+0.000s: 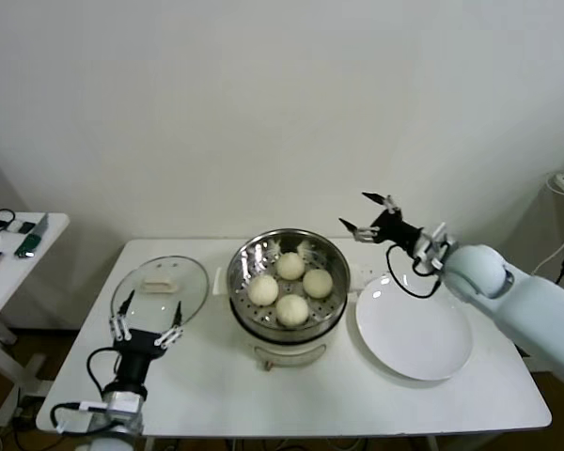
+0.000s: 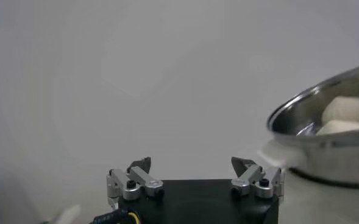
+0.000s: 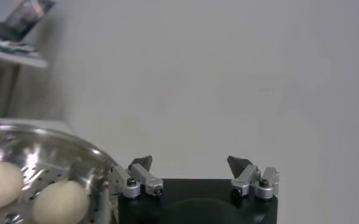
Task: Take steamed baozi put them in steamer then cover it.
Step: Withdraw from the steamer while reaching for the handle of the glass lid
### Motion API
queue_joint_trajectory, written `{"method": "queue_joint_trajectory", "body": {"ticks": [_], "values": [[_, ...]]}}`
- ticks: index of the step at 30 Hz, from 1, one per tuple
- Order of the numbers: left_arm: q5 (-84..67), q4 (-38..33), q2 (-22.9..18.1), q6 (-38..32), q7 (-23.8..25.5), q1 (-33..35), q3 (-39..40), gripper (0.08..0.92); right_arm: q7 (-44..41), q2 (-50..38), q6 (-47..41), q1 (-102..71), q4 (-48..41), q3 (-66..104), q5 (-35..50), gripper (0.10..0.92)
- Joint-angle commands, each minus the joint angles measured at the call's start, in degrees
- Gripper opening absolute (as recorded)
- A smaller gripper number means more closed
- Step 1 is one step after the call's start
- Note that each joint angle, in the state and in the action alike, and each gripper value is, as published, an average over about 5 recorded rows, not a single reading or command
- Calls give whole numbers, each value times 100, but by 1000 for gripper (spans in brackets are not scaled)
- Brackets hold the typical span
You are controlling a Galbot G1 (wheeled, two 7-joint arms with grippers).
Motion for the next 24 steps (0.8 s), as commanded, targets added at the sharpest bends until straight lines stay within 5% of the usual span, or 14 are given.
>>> {"method": "queue_joint_trajectory", "body": {"ticks": [1,12,24], "values": [[2423,-143,247,965,-83,14,-127,823,443,933,-475,-4088,787,4486,-1034,823],[4963,451,769,1196,684,-134,-77,823,-68,2260,-375,-5523,1213,5767,-1611,823],[5178,2353,1027,933,295,-1447,567,823,-178,2710,-256,-5724,1130,5785,-1929,823]]}}
